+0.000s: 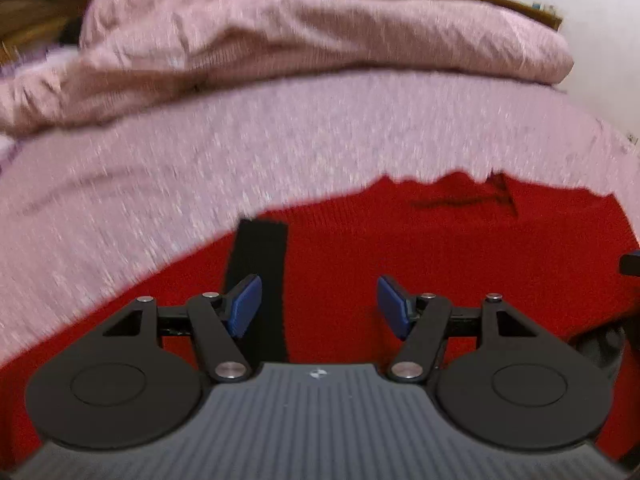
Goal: Fold small clothes
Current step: 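Move the left gripper to the other sleeve and grasp its black cuff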
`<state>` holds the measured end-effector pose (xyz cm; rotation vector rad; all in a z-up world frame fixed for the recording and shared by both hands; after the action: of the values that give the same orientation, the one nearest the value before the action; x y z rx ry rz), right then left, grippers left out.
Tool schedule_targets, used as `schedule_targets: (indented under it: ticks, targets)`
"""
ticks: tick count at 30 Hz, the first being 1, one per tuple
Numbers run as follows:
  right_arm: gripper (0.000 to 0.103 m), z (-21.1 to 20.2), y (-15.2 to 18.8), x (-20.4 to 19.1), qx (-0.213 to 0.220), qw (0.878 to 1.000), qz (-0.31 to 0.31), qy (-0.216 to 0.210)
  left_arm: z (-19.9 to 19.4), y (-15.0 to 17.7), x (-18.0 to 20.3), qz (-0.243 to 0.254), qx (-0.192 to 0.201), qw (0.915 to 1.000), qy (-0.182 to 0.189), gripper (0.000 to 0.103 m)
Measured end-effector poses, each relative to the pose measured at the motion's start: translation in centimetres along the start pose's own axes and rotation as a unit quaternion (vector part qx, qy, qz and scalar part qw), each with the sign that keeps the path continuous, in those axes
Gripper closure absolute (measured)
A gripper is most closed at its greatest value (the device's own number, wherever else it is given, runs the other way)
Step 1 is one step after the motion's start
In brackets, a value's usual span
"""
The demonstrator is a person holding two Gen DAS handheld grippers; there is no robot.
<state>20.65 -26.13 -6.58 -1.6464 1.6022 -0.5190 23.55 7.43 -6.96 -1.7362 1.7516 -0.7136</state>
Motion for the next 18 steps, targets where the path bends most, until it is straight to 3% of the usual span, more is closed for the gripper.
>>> schedule_targets:
  ticks: [8,12,18]
  targets:
    - [0.071,1.3,1.0,1.1,0.002,1.000,0.023,-0.005,0.6,0.9,-0.3,-0.010,0.000,0.9997,-0.023,0.033]
    - [0.070,1.2,1.3,1.0,0.008,1.000,0.029,-0.008,-1.0,1.2,-0.9,-0.022,-0.011,0.9985,-0.049,0.018]
    - [0.055,0.5,1.1,0.5,0.011,0.999,0.041,-0.020,-5.5,1.8,-3.0,-0.030,-0.002,0.9956,-0.088,0.013]
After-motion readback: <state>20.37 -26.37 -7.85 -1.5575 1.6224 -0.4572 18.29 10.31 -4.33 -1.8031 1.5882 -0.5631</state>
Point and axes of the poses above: each gripper's, at about its wrist camera, not at the fingertips, and z roughly the way its jaws point, x to its right, y to its underside, the point moved 4 cm from there along z, roughly the way its jaws point, and after that the axes turned 2 degrees about z, right-handed, at the moved point
